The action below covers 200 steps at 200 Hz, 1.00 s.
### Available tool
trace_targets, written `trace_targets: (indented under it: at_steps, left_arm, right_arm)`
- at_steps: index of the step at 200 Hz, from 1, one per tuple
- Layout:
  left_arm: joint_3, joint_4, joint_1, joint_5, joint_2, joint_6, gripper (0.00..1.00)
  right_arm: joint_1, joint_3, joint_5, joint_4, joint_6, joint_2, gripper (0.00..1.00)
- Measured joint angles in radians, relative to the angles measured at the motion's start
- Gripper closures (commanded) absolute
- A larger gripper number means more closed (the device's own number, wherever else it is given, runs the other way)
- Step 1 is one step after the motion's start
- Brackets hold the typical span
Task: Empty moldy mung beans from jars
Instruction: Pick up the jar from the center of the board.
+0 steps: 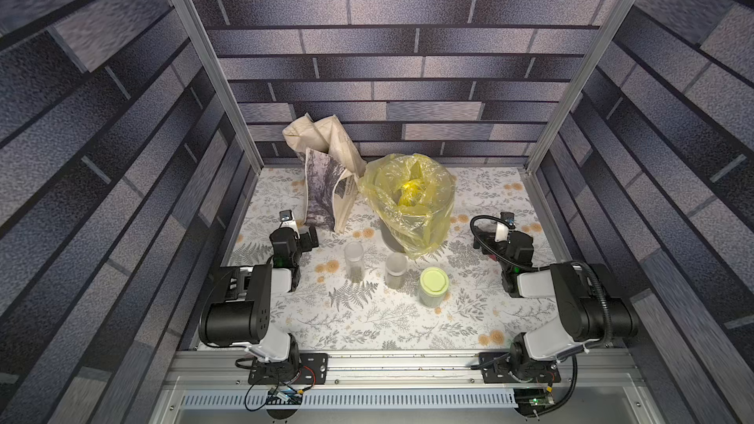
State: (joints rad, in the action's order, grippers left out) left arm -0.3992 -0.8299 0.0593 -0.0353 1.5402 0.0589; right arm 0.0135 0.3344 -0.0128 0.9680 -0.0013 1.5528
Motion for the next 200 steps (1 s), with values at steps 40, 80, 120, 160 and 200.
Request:
trace_targets:
  at_steps: [40, 80, 120, 160, 200]
  left_arm:
    - [0.000, 0.000, 0.000, 0.000, 0.000, 0.000, 0.00]
    - [0.000, 0.000, 0.003, 0.000, 0.000, 0.000, 0.00]
    - [-0.001, 0.016, -0.010, -0.027, -0.007, 0.000, 0.00]
    - [-0.002, 0.138, -0.053, -0.108, -0.154, 0.000, 0.00]
    - [0.007, 0.253, -0.179, -0.217, -0.410, -0.022, 0.00]
  right_arm:
    - [0.000, 0.005, 0.016, -0.010, 0.004, 0.000, 0.00]
    - [0.000, 0.007, 0.043, -0.015, 0.011, 0.000, 0.00]
    - [0.000, 0.007, 0.076, -0.071, 0.023, -0.065, 0.00]
    - [0.000, 0.005, 0.075, -0.175, 0.042, -0.284, 0.04]
    - [0.007, -0.014, -0.095, -0.251, 0.162, -0.496, 0.05]
